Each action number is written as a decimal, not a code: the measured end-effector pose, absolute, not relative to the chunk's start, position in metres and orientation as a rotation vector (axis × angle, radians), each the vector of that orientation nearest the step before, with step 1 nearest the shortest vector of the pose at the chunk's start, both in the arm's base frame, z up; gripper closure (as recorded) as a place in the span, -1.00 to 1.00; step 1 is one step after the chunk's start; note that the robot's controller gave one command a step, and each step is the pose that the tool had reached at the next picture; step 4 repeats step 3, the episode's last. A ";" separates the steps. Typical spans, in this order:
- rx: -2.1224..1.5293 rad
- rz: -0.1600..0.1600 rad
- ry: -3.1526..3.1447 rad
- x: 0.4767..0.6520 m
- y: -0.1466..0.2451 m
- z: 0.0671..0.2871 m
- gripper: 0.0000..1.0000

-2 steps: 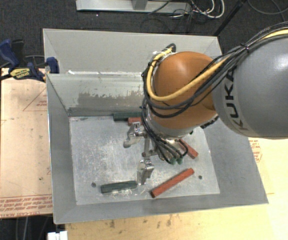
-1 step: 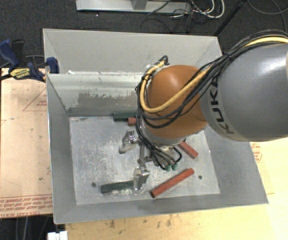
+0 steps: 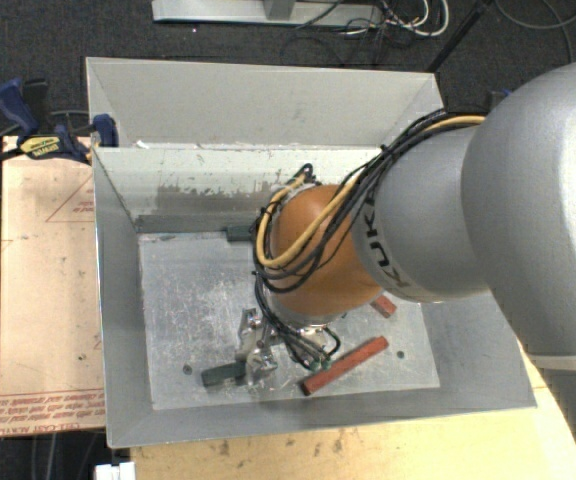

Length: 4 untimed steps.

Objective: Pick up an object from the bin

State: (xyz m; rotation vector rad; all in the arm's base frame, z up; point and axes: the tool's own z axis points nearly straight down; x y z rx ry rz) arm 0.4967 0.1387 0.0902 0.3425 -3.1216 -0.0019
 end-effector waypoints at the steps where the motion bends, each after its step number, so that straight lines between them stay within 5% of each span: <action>1: 0.343 -0.002 -3.122 0.497 0.139 0.090 1.00; 2: 0.332 -0.001 -3.122 0.494 0.137 0.120 1.00; 3: 0.251 -0.002 -3.133 0.488 0.133 0.227 1.00; 4: 0.251 -0.002 -3.133 0.488 0.133 0.227 1.00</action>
Offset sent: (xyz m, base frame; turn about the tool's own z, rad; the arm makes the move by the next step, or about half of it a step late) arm -0.0030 -0.0028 0.0400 0.0102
